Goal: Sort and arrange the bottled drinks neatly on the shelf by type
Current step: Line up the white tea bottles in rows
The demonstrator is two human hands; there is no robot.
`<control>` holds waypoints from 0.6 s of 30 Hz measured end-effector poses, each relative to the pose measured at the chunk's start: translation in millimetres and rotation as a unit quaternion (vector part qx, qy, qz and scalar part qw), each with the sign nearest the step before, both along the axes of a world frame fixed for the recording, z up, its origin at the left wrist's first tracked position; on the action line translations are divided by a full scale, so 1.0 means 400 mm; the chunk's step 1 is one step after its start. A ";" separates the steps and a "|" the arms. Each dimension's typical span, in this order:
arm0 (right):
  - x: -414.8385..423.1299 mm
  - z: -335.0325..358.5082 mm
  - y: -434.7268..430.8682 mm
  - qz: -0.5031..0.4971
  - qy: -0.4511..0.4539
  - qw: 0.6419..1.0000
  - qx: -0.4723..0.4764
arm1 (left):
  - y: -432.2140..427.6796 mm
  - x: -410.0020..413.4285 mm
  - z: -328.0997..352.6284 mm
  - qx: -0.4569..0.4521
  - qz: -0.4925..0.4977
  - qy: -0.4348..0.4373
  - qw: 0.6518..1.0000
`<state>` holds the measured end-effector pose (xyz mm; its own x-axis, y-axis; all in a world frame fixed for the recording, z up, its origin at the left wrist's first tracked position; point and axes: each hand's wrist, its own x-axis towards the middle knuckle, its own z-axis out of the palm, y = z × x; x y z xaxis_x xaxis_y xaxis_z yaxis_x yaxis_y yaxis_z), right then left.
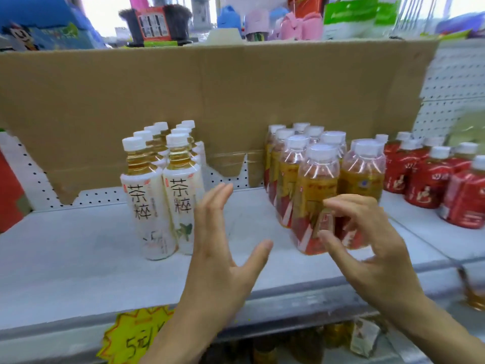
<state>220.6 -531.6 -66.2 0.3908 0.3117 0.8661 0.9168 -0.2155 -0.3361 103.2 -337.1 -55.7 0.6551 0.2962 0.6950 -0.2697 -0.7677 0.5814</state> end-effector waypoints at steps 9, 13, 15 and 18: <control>0.277 0.024 -0.199 0.079 0.302 0.939 -0.143 | -0.149 0.238 0.000 -0.112 -0.043 0.215 0.969; 0.325 0.021 -0.174 0.196 0.331 0.907 -0.170 | -0.151 0.277 0.000 -0.115 -0.075 0.210 0.968; 0.337 0.022 -0.159 0.222 0.344 0.897 -0.164 | -0.151 0.293 -0.002 -0.136 -0.087 0.206 0.965; 0.354 0.026 -0.133 0.231 0.346 0.896 -0.153 | -0.150 0.316 0.005 -0.157 -0.085 0.212 0.961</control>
